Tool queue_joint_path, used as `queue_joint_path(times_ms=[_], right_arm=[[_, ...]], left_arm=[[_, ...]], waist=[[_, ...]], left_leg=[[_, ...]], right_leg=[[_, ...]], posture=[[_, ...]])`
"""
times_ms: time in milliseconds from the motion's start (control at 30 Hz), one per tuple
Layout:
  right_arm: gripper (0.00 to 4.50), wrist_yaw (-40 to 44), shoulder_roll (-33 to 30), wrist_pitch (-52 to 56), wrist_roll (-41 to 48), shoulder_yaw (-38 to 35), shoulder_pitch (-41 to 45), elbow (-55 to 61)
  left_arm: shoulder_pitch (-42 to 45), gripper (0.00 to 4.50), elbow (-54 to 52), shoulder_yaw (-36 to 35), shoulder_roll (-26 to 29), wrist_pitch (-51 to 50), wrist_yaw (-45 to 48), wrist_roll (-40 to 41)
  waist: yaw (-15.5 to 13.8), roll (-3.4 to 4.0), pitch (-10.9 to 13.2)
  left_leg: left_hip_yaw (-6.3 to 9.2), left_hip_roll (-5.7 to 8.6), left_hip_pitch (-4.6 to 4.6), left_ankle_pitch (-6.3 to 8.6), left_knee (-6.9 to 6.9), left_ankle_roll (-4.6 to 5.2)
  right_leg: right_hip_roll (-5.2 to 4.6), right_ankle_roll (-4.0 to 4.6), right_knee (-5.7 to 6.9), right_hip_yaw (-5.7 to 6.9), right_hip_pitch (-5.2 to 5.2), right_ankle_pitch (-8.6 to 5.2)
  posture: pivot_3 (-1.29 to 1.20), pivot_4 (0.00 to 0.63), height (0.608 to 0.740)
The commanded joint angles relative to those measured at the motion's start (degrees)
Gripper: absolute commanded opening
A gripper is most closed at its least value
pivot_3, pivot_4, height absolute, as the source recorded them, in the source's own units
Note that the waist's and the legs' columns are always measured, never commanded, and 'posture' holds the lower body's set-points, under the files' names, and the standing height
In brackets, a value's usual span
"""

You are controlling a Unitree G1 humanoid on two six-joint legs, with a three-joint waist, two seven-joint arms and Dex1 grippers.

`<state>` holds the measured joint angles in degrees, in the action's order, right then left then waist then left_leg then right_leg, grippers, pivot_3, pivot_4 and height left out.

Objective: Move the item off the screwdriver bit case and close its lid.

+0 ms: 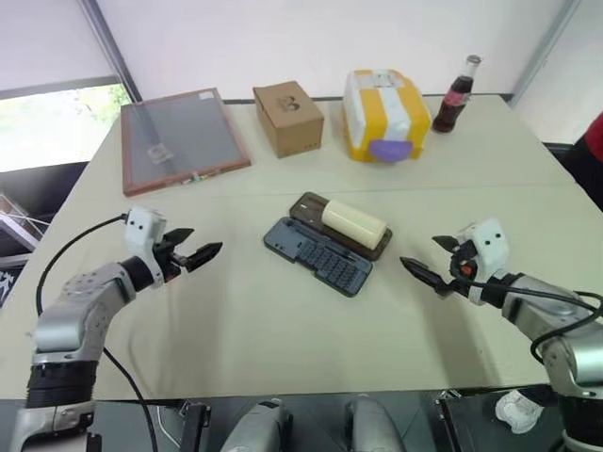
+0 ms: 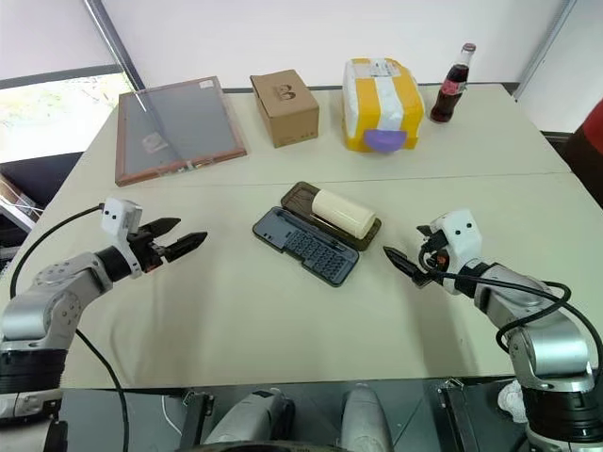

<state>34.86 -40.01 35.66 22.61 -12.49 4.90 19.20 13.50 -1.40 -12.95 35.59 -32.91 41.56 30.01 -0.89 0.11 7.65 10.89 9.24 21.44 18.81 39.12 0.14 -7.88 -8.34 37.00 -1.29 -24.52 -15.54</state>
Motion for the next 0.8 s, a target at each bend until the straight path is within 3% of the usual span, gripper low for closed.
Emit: queue_joint_path(times_ms=[33,267,800], right_arm=[[4.45,-0.90,-1.14,-5.58,-4.77,1.08,0.87,-1.92],[4.45,-2.10,0.31,-10.27,-7.83,1.77,1.00,-3.81],[4.45,-0.16,0.12,-9.73,-7.11,0.59,-1.21,-3.39]], left_arm=[[0.88,4.50,-2.27,0.46,1.27,2.13,1.85,-0.79],[1.15,4.50,-2.44,2.38,1.86,2.53,5.13,-1.33],[1.68,4.50,2.54,0.63,3.06,5.28,5.01,-3.17]], waist=[[0.05,0.00,0.00],[0.20,0.00,0.01],[0.14,0.01,0.01]], left_leg=[[0.00,0.00,-0.01,0.00,0.00,0.00],[-0.03,-0.01,-0.01,0.00,-0.02,0.00],[-0.02,-0.02,-0.01,0.00,-0.02,0.00]], right_leg=[[0.00,0.00,0.00,0.00,0.00,0.00],[0.01,0.00,0.00,0.00,-0.03,0.00],[0.03,0.00,0.00,-0.02,-0.03,0.00]], posture=[[0.00,0.150,0.740],[0.00,0.150,0.740],[0.00,0.150,0.740]])
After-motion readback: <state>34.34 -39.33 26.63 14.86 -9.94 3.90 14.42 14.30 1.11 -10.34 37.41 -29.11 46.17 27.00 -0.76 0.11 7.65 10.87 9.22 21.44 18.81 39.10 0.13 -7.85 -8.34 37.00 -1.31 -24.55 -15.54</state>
